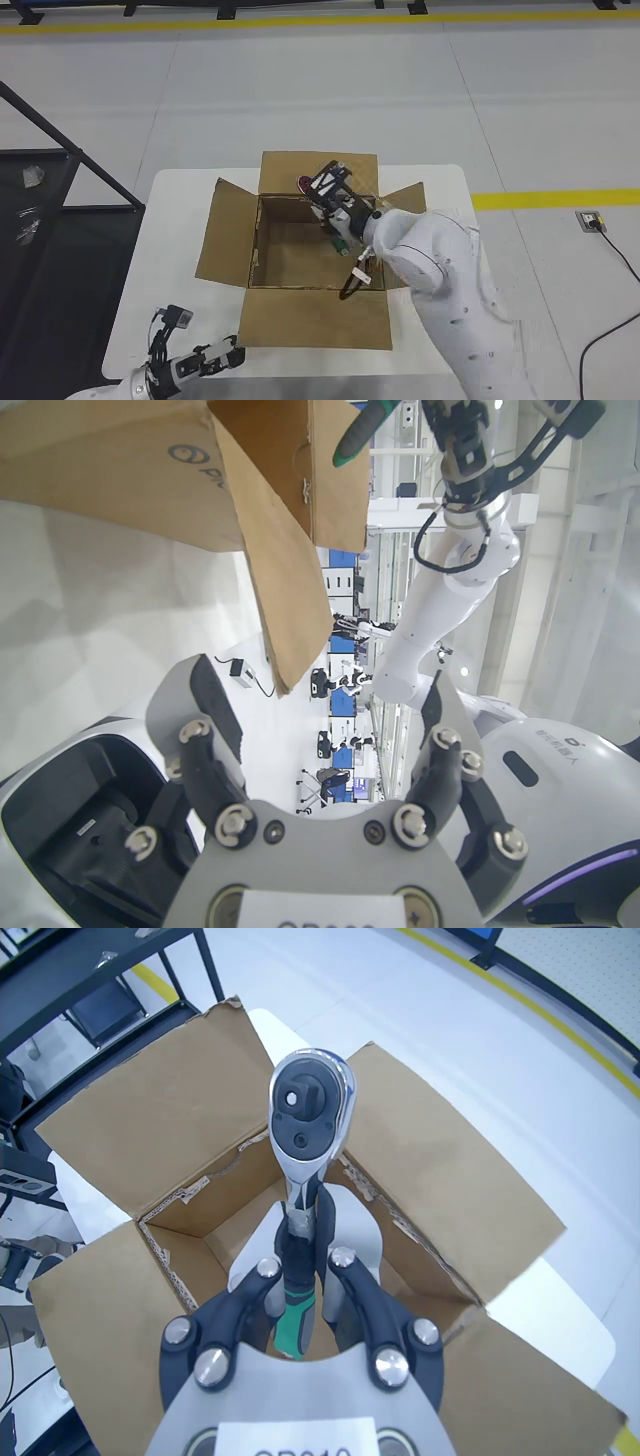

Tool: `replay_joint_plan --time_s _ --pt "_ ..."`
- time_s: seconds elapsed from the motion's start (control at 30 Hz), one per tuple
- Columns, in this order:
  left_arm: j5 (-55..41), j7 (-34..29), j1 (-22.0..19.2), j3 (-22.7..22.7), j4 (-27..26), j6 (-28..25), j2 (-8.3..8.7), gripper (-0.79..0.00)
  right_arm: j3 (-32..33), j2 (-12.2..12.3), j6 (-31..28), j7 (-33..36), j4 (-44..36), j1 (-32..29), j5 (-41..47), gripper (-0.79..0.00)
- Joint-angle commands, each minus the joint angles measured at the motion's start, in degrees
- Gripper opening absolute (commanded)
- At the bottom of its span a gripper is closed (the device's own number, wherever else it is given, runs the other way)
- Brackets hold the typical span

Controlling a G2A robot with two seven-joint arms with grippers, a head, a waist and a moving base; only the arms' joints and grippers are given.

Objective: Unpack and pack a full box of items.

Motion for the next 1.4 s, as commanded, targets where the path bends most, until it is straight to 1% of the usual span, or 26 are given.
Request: replay_joint_plan --time_s 0.0,0.13,0.2,0.3,0.37,0.47,0.6,0.7,0.87,1.0,1.07,1.2,1.37 --pt "-1.3 -1.11 0.07 -1.31 0.44 -0.39 0.16 0.0 4.14 0.86 0.14 2.21 -8.9 -4.85 -0.18 -0.785" --pt "-4.55 -2.93 -0.12 -3.16 1.36 -1.42 0.32 0.0 11.45 2.13 1.83 6.02 -21.82 -12.87 -0.45 -0.785" --pt "-6.75 -4.18 -0.12 -3.96 1.91 -1.77 0.38 0.0 15.04 2.58 4.43 8.17 -26.52 -16.08 -1.91 -0.785" --pt "-9.65 -5.74 -0.09 -4.87 2.78 -1.99 0.42 0.0 20.13 3.03 9.22 10.45 -30.23 -19.99 -3.41 -0.785" --pt "-11.01 -6.61 -0.13 -5.22 3.19 -2.27 0.42 0.0 23.52 3.24 12.02 10.74 -30.01 -21.98 -3.06 -0.785" --pt "-12.26 -7.69 -0.21 -5.43 3.71 -2.62 0.39 0.0 28.83 3.56 15.83 9.65 -26.5 -23.94 -2.73 -0.785" --pt "-13.43 -8.48 -0.35 -5.34 4.49 -2.87 0.3 0.0 35.69 4.04 17.63 6.7 -18.75 -25.7 1.78 -0.785" --pt "-13.67 -8.81 -0.55 -5.1 5.12 -2.94 0.23 0.0 38.67 4.46 17.56 6.07 -11.6 -26.12 4.66 -0.785" --pt "-13.86 -9.13 -0.93 -4.85 5.4 -2.75 0.14 0.0 38.46 5.03 15.25 4.56 -0.04 -24.44 8.41 -0.785" --pt "-13.67 -9.43 -1.23 -4.88 5.16 -2.56 0.12 0.0 37.56 5.4 17.59 2.16 7.08 -22.66 7.18 -0.785" --pt "-13.47 -9.45 -1.37 -4.94 5.06 -2.43 0.11 0.0 37.56 5.45 18.45 -0.04 9.77 -22.28 8.71 -0.785" --pt "-12.96 -9.16 -1.55 -5.01 5.0 -2.37 0.08 0.0 38.02 5.9 19.42 -0.82 14.33 -21.26 9.81 -0.785" --pt "-12.66 -8.99 -1.83 -4.96 5.22 -2.26 0.03 0.0 37.77 6.45 19.87 -0.77 16.16 -20.73 10.32 -0.785"
